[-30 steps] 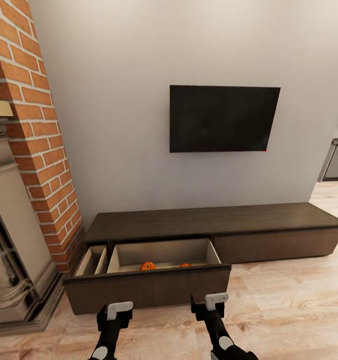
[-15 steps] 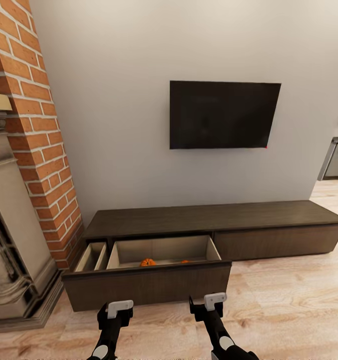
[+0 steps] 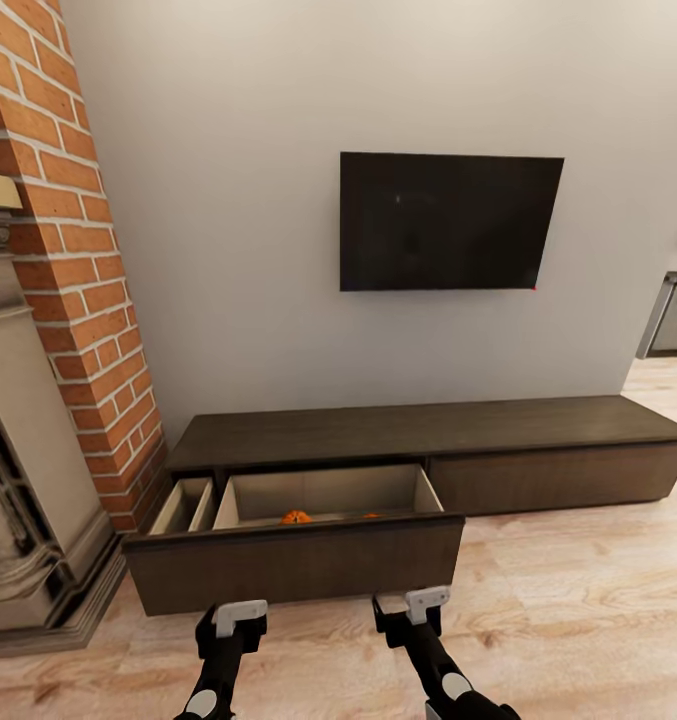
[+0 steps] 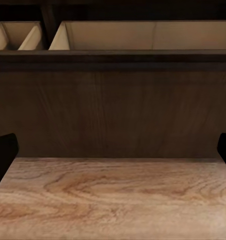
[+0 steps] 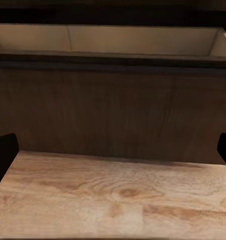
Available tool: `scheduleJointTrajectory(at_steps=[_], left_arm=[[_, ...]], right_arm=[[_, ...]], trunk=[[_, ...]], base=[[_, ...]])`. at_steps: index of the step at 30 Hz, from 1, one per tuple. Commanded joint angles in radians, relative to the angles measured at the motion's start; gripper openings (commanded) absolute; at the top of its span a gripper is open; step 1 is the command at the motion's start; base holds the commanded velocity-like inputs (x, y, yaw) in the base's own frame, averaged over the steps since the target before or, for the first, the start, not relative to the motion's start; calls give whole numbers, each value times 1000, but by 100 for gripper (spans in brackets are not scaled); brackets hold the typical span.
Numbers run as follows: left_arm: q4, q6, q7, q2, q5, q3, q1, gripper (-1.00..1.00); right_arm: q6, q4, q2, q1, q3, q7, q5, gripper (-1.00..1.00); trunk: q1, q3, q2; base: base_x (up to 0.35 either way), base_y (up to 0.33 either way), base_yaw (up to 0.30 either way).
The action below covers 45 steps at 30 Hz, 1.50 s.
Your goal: Place each of the two pumpkins and all three candles from the living room inside a cabinet in the living room (use any cabinet), then make sure every cabinet is closed, and position the cauldron so it is next to a table in the living room.
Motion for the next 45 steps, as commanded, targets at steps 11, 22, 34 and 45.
scheduleJointTrajectory(at_steps=[11, 22, 34, 45], left_arm=[[1, -4, 7, 1, 7, -9, -1, 100], [1, -4, 7, 2, 7, -9, -1, 100], [1, -4, 6, 2, 7, -9, -1, 100], [1, -4, 6, 1, 7, -9, -1, 100]], right_arm=[[-2, 2, 0, -1, 7, 1, -3, 100], [-2, 3, 0, -1, 7, 1, -3, 100], [-2, 2, 0, -1, 7, 1, -3, 100], [-2, 0, 0, -2, 7, 2, -3, 100]], trunk=[[42, -36, -78], [84, -70, -155], [130, -108, -239], [172, -142, -316]], base=[[0, 0, 0], [0, 0, 0], [0, 0, 0], [0, 0, 0]])
